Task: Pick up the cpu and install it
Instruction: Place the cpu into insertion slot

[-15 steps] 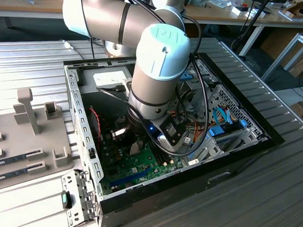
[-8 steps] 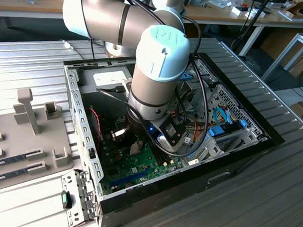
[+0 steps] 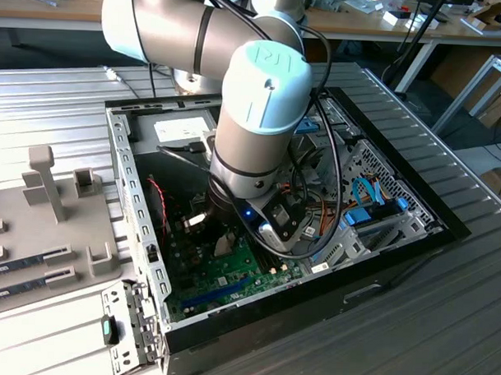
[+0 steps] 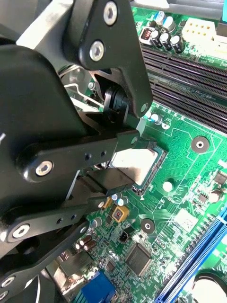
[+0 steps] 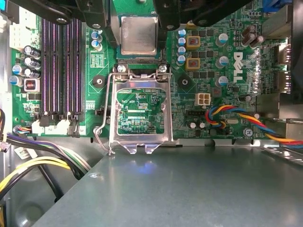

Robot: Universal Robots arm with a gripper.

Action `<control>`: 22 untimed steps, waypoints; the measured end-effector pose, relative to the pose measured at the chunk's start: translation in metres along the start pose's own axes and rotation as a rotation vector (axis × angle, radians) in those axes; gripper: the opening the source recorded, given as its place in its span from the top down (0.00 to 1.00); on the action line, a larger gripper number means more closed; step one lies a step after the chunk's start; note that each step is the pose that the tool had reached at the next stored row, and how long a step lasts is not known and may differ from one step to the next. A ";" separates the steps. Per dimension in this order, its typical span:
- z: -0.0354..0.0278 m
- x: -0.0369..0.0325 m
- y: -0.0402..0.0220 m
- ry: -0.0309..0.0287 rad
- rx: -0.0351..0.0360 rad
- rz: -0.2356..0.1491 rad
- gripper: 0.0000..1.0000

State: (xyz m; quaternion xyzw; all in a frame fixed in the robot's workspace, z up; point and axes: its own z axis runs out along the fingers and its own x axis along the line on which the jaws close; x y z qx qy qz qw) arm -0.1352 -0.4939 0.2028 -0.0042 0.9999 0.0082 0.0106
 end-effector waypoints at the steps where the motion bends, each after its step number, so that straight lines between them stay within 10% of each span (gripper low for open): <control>1: -0.0007 0.0001 -0.0001 0.0002 0.0002 0.000 0.58; 22: 0.0031 -0.0007 -0.0010 0.0036 -0.0019 -0.003 0.58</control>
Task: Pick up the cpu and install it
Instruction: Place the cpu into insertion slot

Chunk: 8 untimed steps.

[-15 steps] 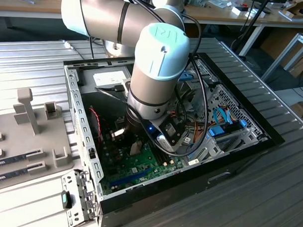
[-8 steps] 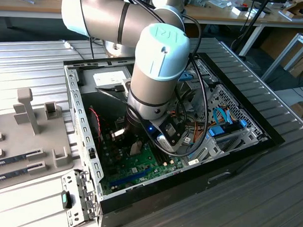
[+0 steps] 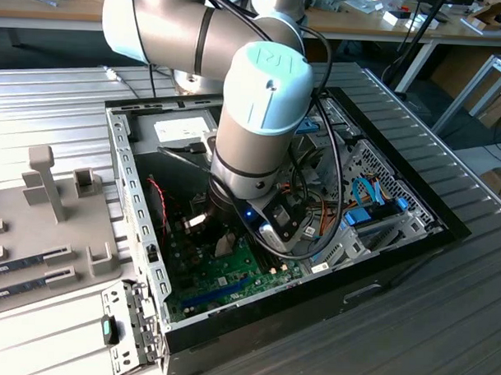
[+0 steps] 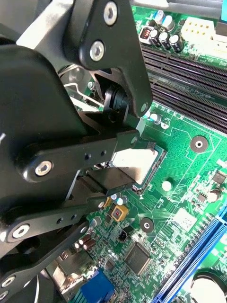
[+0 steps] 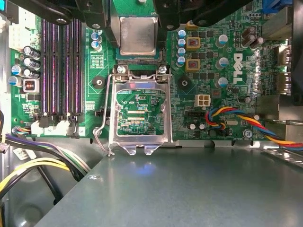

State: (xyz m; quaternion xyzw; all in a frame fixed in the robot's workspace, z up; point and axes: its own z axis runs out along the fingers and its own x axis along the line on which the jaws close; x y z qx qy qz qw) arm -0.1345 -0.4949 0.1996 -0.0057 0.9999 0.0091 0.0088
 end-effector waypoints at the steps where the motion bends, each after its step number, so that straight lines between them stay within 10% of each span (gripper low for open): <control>1: 0.0004 0.0000 0.0001 -0.0002 -0.0004 0.000 0.58; 8: 0.0015 0.0000 0.0011 -0.0002 -0.0067 0.000 0.61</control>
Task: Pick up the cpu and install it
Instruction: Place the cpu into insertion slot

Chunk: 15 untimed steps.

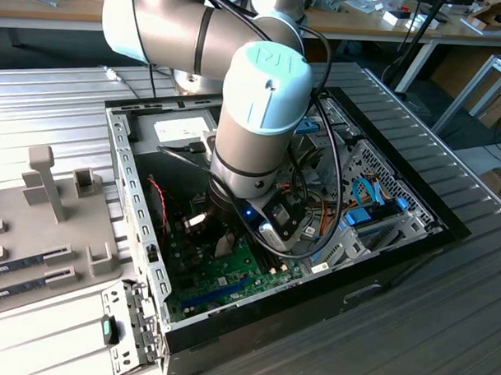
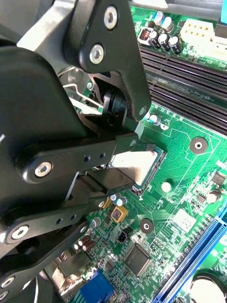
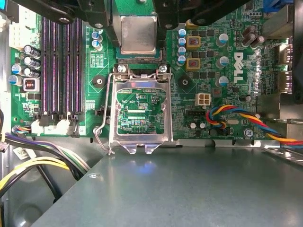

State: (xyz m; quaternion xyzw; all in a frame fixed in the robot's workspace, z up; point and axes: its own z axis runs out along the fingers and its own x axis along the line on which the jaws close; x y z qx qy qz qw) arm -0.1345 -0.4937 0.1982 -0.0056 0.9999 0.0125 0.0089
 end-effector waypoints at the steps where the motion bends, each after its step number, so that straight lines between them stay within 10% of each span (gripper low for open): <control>1: -0.0002 0.0000 0.0000 -0.0001 -0.0001 0.000 0.61; 15: -0.0056 0.0037 -0.0006 -0.0017 -0.0001 0.000 0.61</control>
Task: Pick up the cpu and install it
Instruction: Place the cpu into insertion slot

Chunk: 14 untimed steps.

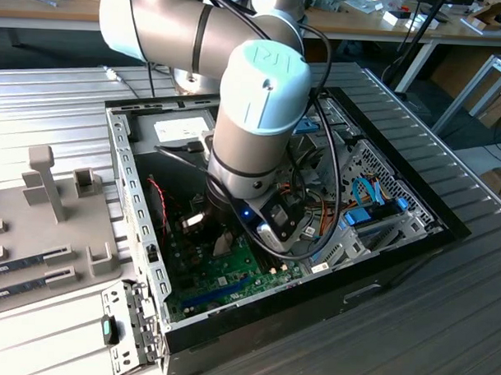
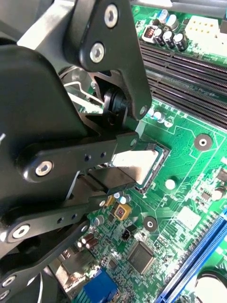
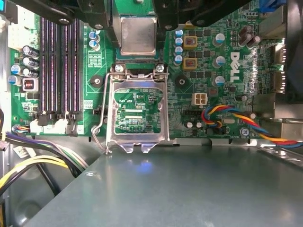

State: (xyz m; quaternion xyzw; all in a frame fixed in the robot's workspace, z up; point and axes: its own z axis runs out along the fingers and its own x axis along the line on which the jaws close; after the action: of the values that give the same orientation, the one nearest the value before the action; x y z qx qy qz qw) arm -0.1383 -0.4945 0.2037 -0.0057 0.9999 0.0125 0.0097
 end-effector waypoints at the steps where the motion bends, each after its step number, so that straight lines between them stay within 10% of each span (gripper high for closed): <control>1: 0.0000 0.0001 -0.0002 0.0000 0.0001 0.000 0.61; 14: 0.0021 0.0003 -0.0016 0.0000 0.0022 0.000 0.61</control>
State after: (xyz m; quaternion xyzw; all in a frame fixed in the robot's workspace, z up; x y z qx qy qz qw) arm -0.1385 -0.4961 0.2015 -0.0057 0.9999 0.0115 0.0097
